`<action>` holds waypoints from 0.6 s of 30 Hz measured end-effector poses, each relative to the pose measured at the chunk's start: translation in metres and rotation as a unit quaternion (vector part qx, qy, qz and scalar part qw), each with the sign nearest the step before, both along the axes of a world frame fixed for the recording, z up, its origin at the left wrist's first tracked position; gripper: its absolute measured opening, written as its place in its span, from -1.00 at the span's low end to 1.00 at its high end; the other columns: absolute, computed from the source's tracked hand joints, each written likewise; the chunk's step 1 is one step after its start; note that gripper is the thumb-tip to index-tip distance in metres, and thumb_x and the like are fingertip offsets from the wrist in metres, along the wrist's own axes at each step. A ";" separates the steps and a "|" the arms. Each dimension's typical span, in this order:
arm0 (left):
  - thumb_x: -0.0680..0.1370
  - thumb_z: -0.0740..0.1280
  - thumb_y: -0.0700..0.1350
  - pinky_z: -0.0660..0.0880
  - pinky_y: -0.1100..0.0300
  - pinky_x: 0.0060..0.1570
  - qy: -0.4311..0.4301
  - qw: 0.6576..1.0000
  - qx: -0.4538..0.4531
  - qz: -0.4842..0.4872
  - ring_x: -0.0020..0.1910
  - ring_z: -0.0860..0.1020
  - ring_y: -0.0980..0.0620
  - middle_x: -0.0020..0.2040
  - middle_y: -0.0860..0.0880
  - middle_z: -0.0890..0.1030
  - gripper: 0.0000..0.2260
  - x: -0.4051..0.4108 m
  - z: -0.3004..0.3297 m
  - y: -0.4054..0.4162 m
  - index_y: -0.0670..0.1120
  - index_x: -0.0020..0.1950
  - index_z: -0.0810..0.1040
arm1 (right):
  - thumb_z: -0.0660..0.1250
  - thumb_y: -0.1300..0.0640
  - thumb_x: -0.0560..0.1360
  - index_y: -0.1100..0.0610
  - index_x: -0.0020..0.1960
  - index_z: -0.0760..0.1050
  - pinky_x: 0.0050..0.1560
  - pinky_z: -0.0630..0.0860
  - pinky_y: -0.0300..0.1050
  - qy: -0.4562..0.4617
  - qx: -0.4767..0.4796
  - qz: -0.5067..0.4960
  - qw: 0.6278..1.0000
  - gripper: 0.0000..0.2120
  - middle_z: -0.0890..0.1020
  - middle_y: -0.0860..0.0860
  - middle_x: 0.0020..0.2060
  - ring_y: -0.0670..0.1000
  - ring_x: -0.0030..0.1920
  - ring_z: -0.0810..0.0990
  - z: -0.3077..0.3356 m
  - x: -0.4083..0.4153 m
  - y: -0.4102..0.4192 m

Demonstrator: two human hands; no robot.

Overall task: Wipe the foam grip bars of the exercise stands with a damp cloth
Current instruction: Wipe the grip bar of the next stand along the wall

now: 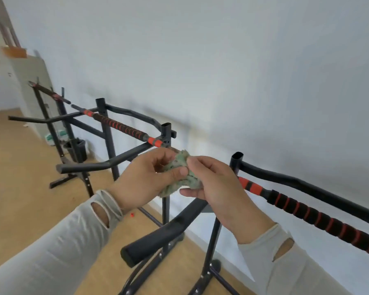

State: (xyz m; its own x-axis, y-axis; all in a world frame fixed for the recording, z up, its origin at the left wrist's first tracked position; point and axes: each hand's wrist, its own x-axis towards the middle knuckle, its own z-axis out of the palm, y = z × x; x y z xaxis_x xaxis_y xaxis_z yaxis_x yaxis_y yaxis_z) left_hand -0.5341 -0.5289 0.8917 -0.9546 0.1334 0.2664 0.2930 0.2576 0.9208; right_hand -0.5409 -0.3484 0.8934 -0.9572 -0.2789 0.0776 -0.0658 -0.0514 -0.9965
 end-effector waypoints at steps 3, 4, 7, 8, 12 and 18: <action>0.50 0.43 0.14 0.53 0.11 -0.33 0.010 0.990 -0.004 0.139 -0.33 0.54 0.01 -0.24 -0.16 0.64 -0.71 0.050 0.001 -0.014 -0.08 -0.04 0.59 | 0.43 -0.02 0.56 -0.02 0.18 0.58 -0.03 0.70 -0.07 0.031 0.033 0.072 0.996 -0.79 0.70 -0.02 0.05 -0.05 -0.01 0.74 0.003 0.030 -0.030; 0.51 0.40 0.17 0.53 0.11 -0.33 -0.002 0.984 0.011 0.175 -0.32 0.54 0.00 -0.24 -0.14 0.64 -0.68 0.066 -0.001 -0.020 -0.09 -0.04 0.59 | 0.44 0.00 0.57 -0.02 0.19 0.57 -0.04 0.70 -0.08 0.039 0.041 0.079 0.995 -0.78 0.69 -0.02 0.05 -0.05 -0.01 0.74 0.004 0.039 -0.041; 0.51 0.35 0.29 0.46 0.11 -0.27 -0.050 0.966 0.094 0.236 -0.29 0.50 -0.05 -0.27 -0.16 0.60 -0.56 0.112 -0.005 -0.042 -0.11 -0.07 0.60 | 0.34 0.02 0.63 0.02 0.07 0.65 -0.04 0.71 -0.05 0.039 0.040 0.098 0.994 -0.87 0.73 0.00 -0.07 -0.03 -0.06 0.73 0.003 0.066 -0.073; 0.52 0.35 0.30 0.45 0.08 -0.26 -0.057 0.961 0.118 0.244 -0.31 0.48 -0.07 -0.30 -0.19 0.57 -0.56 0.127 -0.006 -0.050 -0.10 -0.12 0.60 | 0.33 0.01 0.63 0.02 0.01 0.67 0.00 0.71 -0.03 0.024 0.034 0.107 0.993 -0.84 0.74 -0.01 -0.12 -0.02 -0.07 0.73 0.001 0.074 -0.083; 0.47 0.44 0.23 0.46 0.00 -0.19 -0.054 0.939 0.219 0.259 -0.24 0.50 -0.15 -0.23 -0.18 0.58 -0.47 0.179 -0.011 -0.077 -0.26 0.03 0.54 | 0.31 0.01 0.64 0.08 0.00 0.70 0.07 0.66 0.03 -0.076 -0.038 0.171 0.982 -0.78 0.74 0.07 -0.09 0.10 -0.04 0.69 -0.005 0.105 -0.121; 0.52 0.44 -0.14 0.62 0.05 0.00 -0.092 0.932 0.276 0.218 0.10 0.67 -0.17 0.17 -0.21 0.67 -0.65 0.246 -0.023 -0.124 -0.17 0.29 0.56 | 0.31 0.07 0.63 0.14 0.14 0.65 0.22 0.57 0.35 -0.081 -0.031 0.231 0.969 -0.79 0.72 0.21 0.04 0.28 0.11 0.69 -0.019 0.147 -0.173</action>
